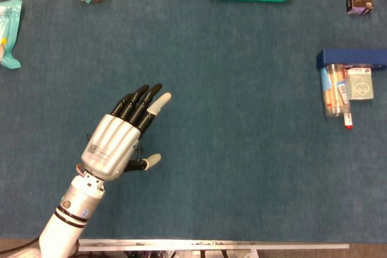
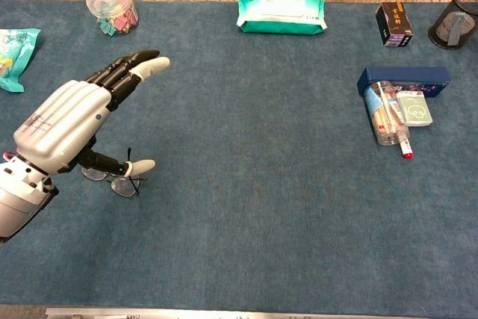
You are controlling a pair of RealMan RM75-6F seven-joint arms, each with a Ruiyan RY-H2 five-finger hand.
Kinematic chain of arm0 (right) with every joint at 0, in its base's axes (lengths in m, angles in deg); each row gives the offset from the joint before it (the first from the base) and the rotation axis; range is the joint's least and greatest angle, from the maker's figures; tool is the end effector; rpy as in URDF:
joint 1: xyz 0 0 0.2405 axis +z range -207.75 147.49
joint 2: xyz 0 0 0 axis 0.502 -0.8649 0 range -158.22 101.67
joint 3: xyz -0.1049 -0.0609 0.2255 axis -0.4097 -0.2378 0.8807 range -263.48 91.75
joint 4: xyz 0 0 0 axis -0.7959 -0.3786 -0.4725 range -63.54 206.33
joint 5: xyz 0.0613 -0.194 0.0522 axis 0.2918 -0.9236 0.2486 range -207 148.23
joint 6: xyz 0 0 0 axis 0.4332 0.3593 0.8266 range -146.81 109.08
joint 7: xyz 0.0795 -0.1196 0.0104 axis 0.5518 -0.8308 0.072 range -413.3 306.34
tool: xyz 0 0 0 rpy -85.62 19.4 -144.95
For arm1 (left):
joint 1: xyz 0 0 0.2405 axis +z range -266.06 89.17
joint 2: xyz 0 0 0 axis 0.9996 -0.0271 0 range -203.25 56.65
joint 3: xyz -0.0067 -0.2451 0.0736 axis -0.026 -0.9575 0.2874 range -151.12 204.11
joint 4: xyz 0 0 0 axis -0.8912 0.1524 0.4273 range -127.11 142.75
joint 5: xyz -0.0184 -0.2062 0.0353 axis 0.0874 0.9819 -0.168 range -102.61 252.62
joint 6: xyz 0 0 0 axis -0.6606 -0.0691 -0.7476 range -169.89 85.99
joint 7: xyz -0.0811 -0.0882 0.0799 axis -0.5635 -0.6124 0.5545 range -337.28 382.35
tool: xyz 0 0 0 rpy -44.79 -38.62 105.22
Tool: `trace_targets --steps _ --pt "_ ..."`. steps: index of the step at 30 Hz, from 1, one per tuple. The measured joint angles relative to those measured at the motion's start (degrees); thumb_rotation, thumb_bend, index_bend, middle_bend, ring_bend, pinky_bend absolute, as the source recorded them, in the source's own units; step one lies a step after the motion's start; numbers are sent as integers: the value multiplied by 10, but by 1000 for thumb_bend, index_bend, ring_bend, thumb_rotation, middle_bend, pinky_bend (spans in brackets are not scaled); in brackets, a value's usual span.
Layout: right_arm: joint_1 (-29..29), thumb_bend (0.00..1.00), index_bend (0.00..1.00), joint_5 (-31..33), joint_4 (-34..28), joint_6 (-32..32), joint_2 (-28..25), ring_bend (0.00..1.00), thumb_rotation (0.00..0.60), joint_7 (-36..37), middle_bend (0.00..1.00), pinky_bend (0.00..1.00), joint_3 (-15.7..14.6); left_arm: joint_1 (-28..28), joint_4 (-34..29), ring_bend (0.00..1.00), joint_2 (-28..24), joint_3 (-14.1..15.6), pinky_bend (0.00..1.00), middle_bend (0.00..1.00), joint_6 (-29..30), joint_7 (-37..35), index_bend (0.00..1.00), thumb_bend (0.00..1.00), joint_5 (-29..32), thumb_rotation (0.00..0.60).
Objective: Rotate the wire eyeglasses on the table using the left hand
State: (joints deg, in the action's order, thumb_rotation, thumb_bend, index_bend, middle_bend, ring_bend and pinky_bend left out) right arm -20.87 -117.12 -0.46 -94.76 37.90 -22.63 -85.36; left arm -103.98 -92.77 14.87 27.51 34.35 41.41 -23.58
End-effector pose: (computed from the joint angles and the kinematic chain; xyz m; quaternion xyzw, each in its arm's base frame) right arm -0.3737 -0.2044 0.1664 0.5800 -0.4873 0.4050 0.5120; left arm -0.1550 0.1824 0.0082 -0.6983 -0.3562 -0.4969 0.3724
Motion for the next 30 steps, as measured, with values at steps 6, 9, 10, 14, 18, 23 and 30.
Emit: trace_targets --steps 6,9,10,14,18,23,30 --pt "2 0 0 -1 3 4 2 0 600 2 71 211 -1 -6 13 0 6 -9 149 0 -9 -4 20 73 23 600" --pt "2 0 0 -1 2 4 2 0 600 2 71 211 -2 -9 19 0 8 -12 149 0 -13 -6 20 73 33 600" --pt "2 0 0 -1 2 4 2 0 600 1 71 211 -2 -10 22 0 9 -14 149 0 -14 -7 20 73 36 600" --pt "1 0 0 -1 1 4 2 0 600 1 71 211 -2 -12 30 0 12 -16 149 0 -16 -11 20 73 46 600" --pt "1 0 0 0 0 5 2 0 600 0 71 210 -2 -14 38 0 14 -18 149 0 -18 -13 20 73 55 600" --pt "2 0 0 0 0 6 2 0 600 0 71 210 -2 -17 49 0 16 -20 149 0 -20 -22 20 73 62 600" --pt "4 0 0 0 -2 9 2 0 600 -1 71 211 -2 -23 77 0 17 -22 149 0 -23 -55 20 73 69 600"
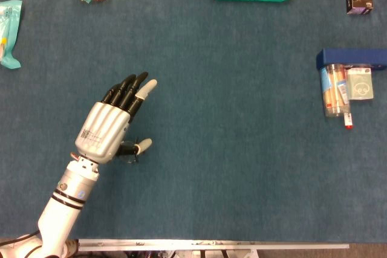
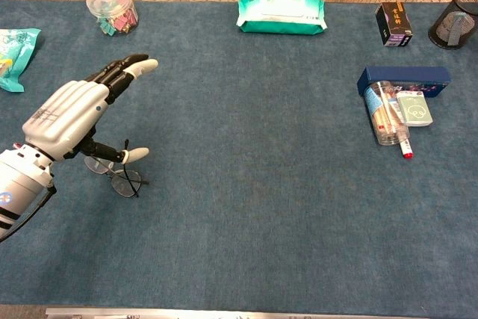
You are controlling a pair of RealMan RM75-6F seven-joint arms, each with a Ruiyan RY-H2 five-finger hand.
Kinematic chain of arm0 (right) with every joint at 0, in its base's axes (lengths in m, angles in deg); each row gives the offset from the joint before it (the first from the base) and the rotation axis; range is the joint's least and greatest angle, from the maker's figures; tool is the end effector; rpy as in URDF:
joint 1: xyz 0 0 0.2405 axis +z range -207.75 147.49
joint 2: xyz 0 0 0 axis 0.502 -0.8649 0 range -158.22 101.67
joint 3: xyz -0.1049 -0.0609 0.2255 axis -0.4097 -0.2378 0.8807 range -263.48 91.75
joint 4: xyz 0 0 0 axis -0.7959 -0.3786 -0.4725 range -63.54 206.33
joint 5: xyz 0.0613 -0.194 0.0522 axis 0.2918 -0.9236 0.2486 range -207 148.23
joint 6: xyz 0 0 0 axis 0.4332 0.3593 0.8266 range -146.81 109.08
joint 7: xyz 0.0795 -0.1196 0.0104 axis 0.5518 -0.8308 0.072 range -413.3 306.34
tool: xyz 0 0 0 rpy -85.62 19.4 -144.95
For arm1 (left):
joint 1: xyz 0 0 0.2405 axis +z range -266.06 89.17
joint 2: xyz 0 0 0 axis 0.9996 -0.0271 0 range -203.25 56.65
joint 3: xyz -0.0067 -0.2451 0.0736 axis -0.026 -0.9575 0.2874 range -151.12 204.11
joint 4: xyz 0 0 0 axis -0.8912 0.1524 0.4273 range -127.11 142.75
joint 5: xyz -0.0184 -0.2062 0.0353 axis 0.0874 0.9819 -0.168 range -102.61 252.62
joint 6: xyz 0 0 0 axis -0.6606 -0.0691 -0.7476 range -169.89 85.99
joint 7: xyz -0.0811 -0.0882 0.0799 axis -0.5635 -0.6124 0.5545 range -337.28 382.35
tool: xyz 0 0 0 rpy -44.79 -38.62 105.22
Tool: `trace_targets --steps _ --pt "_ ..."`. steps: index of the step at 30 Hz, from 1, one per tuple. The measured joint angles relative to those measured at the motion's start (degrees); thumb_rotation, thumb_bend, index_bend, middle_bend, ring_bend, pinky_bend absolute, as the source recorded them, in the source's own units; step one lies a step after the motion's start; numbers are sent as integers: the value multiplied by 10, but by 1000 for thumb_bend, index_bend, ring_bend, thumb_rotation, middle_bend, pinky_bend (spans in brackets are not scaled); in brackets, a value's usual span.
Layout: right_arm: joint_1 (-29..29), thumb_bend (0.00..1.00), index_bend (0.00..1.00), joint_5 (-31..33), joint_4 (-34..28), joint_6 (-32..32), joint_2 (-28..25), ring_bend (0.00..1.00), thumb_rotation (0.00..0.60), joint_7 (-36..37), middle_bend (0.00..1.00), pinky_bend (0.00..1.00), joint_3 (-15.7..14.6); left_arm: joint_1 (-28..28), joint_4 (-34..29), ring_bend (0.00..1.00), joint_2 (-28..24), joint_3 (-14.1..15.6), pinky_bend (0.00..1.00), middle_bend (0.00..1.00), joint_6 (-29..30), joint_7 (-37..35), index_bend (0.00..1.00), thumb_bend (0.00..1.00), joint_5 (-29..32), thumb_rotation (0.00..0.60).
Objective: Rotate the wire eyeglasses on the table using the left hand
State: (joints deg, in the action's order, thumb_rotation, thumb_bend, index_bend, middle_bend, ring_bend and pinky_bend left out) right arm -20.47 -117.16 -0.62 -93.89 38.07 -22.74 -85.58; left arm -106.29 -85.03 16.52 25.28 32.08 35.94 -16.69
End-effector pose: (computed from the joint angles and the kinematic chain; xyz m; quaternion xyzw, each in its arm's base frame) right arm -0.3733 -0.2057 0.1626 0.5828 -0.4921 0.4006 0.5076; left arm -0.1847 0.2105 -0.0048 -0.6888 -0.3899 -0.4668 0.3944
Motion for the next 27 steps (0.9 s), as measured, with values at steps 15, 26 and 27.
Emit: trace_targets --steps 15,26,27 --pt "2 0 0 0 -13 2 -3 0 600 -12 72 211 0 -9 50 0 11 -6 149 0 -1 -46 20 73 17 600" --pt "5 0 0 4 -28 7 -7 0 600 -30 73 211 1 -22 109 0 29 -10 149 0 -14 -97 20 73 28 600" --pt "5 0 0 4 -30 8 -7 0 600 -32 73 211 1 -23 113 0 30 -11 149 0 -15 -101 20 73 29 600"
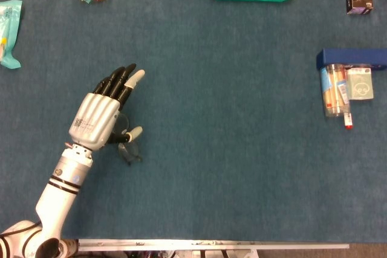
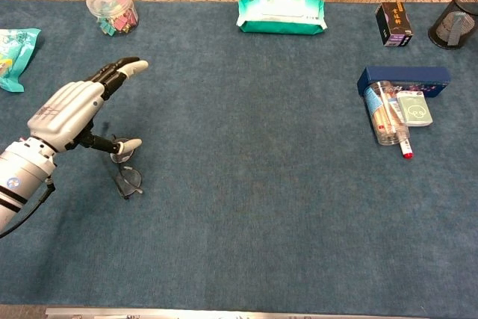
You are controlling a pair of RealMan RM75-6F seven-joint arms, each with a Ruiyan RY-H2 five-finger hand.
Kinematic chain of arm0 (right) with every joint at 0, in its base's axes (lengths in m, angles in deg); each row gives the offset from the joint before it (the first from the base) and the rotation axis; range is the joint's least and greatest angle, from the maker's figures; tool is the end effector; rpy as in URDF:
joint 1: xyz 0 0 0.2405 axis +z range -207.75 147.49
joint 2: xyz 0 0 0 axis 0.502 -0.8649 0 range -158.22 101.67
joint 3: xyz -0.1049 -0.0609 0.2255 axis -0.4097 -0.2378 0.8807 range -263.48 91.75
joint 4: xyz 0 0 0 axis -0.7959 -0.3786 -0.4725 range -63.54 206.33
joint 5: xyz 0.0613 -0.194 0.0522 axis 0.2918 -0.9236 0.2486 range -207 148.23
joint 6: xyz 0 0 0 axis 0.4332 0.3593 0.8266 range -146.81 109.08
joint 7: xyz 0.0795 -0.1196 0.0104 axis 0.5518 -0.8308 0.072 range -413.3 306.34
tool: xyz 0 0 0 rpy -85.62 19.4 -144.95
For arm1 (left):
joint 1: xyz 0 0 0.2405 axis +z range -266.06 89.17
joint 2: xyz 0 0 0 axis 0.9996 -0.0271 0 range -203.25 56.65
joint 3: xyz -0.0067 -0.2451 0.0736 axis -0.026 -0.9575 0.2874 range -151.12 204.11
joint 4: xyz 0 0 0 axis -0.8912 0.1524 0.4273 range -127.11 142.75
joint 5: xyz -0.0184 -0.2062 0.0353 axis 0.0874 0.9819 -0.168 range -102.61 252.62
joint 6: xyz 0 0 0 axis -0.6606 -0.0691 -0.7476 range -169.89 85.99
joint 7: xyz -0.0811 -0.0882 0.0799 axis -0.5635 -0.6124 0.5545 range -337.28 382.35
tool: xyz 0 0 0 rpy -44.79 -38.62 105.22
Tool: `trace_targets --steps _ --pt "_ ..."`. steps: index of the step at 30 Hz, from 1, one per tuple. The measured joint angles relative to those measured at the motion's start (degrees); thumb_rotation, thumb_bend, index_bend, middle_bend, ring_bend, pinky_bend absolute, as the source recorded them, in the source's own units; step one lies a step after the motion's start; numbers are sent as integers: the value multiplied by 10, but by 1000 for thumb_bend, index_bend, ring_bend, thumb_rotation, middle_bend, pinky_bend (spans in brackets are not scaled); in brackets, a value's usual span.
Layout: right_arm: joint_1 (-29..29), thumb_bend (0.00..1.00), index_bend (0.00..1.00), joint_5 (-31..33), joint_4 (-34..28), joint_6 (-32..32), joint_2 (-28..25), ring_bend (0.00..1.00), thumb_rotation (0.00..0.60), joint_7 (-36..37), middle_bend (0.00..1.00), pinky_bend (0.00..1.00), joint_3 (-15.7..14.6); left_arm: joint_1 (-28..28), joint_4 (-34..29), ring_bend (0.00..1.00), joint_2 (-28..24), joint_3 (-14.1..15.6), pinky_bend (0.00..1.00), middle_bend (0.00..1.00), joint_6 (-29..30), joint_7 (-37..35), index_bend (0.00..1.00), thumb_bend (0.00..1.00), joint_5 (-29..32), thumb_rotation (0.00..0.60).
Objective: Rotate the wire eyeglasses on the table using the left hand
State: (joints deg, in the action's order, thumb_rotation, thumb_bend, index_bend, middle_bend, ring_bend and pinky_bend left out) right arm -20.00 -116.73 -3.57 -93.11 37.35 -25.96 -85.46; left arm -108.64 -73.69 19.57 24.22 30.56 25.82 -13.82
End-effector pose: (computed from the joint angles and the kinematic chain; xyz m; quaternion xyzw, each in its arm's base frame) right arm -0.3651 -0.2076 0.1586 0.5904 -0.4890 0.3937 0.5073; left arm -0.2154 0.2361 -0.0184 -0.6737 -0.4191 -0.4598 0.3988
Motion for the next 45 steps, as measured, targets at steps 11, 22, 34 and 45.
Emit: trace_targets --steps 11,22,34,45 --pt "2 0 0 6 -8 8 -1 0 600 -12 74 210 1 -9 34 0 14 1 149 0 -9 -30 20 73 7 600" --pt "5 0 0 4 -5 9 1 0 600 -8 74 211 2 -12 25 0 8 2 149 0 -3 -26 20 73 7 600" --pt "6 0 0 -9 -6 -6 0 0 600 4 74 211 3 10 -51 0 -29 21 149 0 39 2 20 73 -11 600" --pt "7 0 0 -19 -15 -22 -6 0 600 5 74 211 4 28 -92 0 -55 31 149 0 75 12 20 73 -39 600"
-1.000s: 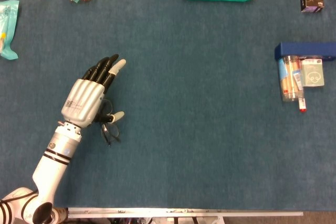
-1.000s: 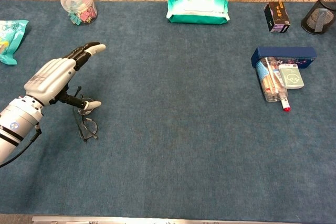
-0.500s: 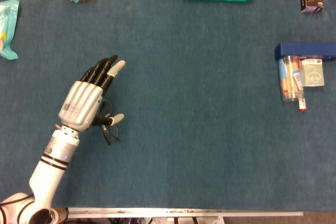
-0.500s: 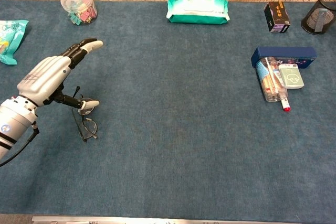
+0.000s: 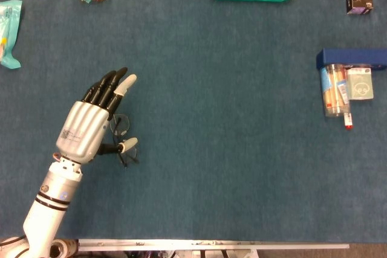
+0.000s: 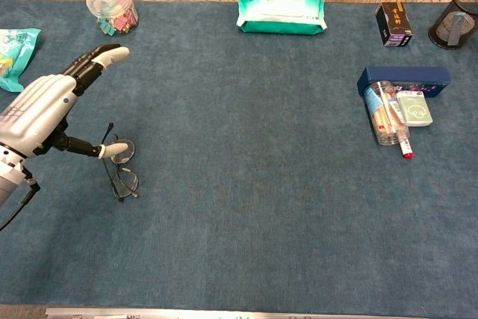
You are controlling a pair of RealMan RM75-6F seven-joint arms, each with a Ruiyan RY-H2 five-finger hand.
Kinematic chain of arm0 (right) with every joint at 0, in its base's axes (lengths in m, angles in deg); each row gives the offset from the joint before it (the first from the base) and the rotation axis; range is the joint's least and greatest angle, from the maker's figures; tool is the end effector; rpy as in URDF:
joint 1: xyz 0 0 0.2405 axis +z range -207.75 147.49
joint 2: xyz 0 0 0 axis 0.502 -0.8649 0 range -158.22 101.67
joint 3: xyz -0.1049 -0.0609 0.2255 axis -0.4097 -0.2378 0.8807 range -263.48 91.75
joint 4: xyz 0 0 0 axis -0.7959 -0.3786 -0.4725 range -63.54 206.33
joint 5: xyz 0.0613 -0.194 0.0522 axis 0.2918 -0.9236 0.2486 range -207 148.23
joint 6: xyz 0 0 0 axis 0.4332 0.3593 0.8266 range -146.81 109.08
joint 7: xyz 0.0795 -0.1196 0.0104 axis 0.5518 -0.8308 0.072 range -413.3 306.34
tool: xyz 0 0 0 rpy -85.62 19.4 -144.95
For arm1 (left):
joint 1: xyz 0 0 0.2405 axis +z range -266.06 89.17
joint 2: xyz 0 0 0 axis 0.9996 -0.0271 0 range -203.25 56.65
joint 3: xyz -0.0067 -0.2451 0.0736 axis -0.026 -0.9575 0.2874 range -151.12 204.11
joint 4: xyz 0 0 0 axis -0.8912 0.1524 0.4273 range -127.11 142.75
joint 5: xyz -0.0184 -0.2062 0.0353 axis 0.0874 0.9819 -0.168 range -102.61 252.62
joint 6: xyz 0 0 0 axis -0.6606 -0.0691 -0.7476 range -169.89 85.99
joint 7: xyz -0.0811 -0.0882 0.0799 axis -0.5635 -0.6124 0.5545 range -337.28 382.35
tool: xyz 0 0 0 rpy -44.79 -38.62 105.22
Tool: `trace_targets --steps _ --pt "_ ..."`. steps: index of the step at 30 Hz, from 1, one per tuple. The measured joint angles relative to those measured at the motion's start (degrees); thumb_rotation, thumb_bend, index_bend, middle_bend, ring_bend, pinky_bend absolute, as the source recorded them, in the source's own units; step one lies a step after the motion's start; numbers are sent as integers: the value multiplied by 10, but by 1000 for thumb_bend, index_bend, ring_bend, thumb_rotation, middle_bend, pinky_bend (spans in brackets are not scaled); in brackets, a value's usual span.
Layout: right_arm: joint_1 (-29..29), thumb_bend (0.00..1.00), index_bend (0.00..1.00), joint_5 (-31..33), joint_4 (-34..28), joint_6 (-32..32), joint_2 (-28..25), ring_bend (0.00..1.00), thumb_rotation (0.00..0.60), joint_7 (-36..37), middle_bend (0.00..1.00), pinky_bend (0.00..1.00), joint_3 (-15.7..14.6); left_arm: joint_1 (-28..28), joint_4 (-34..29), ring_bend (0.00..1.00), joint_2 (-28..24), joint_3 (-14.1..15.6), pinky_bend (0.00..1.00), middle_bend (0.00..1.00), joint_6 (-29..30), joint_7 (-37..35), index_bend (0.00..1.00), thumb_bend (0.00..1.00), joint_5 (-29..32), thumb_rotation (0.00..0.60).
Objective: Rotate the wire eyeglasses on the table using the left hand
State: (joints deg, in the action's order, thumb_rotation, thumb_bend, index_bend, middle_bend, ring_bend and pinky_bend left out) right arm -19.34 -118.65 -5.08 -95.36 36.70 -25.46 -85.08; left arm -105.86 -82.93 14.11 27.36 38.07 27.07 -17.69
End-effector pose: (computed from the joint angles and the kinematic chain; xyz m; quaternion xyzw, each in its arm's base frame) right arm -0.3508 -0.2127 0.1611 0.5976 -0.4736 0.4200 0.4922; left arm -0.2036 0.2087 0.0149 -0.6544 -0.4080 -0.4996 0.3946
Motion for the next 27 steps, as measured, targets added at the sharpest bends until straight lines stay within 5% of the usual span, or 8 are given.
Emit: trace_targets --steps 27 --pt "3 0 0 16 -23 17 -6 0 600 -34 74 211 0 -41 88 0 22 -28 149 0 -53 -78 20 74 19 600"
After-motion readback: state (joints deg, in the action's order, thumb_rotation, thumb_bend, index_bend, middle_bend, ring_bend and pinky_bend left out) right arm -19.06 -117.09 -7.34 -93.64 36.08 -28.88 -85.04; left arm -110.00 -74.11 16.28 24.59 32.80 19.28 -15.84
